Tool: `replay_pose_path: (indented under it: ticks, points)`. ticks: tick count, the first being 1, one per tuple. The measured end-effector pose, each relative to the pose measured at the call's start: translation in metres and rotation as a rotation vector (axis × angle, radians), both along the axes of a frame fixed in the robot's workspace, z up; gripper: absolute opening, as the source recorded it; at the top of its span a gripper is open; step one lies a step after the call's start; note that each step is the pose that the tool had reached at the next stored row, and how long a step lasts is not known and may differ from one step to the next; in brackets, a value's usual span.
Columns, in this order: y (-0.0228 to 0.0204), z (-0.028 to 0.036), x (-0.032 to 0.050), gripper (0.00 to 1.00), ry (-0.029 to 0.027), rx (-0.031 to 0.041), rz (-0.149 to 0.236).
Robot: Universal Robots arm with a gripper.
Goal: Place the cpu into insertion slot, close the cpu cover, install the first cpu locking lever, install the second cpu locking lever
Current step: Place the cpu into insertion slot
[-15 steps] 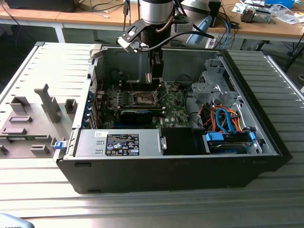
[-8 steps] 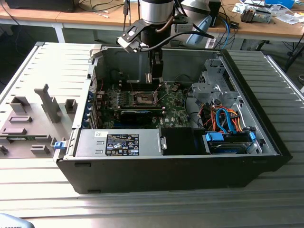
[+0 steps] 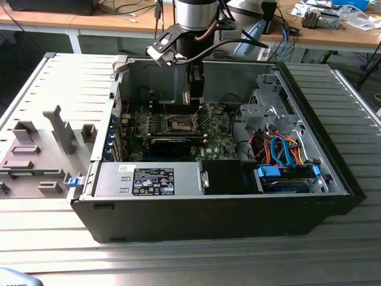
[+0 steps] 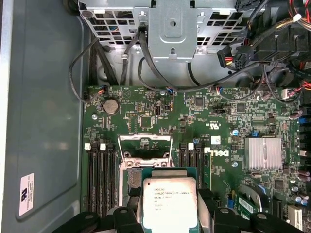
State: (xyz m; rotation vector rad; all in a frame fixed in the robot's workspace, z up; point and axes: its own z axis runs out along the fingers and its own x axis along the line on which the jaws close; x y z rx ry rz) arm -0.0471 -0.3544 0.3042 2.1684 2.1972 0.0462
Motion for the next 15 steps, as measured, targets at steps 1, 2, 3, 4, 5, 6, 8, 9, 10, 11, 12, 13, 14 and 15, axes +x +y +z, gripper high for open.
replay_pose_path:
  ticks: [1,2,3,4,5,6,8,9,10,11,12,13,14,15]
  points:
    - [0.0000,0.0000,0.0000,0.55,0.0000,0.0000,-0.001]
    - [0.0000,0.0000,0.0000,0.55,0.0000,0.0000,-0.002]
    - [0.0000,0.0000,0.0000,0.55,0.0000,0.0000,-0.004]
    - [0.0000,-0.0001,0.0000,0.55,0.0000,0.0001,-0.005]
    - [0.0000,-0.0001,0.0000,0.55,-0.0001,0.0001,-0.007]
    - [0.0000,-0.0001,0.0000,0.55,-0.0001,0.0000,-0.008]
    - [0.0000,-0.0002,0.0000,0.55,0.0000,0.0000,-0.012]
    - [0.0000,-0.0002,0.0000,0.55,0.0000,-0.0001,-0.013]
    - [0.0000,-0.0002,0.0000,0.55,0.0000,0.0000,-0.014]
    - [0.0000,-0.0002,0.0000,0.55,0.0000,0.0000,-0.016]
    - [0.0000,-0.0002,0.0000,0.55,0.0000,-0.0001,-0.018]
    - [0.0000,-0.0002,0.0000,0.55,0.0000,0.0000,-0.019]
    - [0.0000,-0.0003,0.0000,0.55,0.0000,0.0000,-0.020]
    - [0.0000,-0.0003,0.0000,0.55,0.0000,0.0000,-0.022]
